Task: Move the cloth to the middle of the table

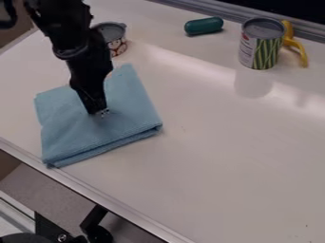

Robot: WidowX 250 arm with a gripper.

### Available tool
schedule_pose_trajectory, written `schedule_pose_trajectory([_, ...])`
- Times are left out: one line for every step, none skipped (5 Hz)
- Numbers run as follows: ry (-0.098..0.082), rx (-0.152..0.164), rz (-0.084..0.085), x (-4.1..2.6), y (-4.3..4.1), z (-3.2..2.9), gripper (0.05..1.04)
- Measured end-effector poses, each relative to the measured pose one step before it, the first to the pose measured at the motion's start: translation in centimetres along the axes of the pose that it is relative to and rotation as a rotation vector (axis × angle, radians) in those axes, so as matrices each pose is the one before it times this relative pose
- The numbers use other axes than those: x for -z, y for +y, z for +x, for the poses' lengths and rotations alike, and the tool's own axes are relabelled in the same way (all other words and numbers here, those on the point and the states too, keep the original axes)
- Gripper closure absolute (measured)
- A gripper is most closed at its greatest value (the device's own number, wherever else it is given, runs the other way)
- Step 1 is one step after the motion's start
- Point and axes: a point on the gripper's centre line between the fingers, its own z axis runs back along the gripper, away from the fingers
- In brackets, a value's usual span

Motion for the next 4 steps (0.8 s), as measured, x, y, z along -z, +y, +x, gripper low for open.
schedule_pose_trajectory([0.0372,-0.0173,0.0144,1.553,-0.013,-0.120,1.031])
schedule_pose_trajectory([0.0231,-0.0011,0.0042,0.025,-0.386,0.136,1.031])
schedule_pose_trajectory([0.0049,-0.0531,-0.0088,0.172,-0.452,0.583,1.031])
schedule_pose_trajectory([-0.0232,-0.0754,-0.0155,-0.060,-1.098,1.598,1.031])
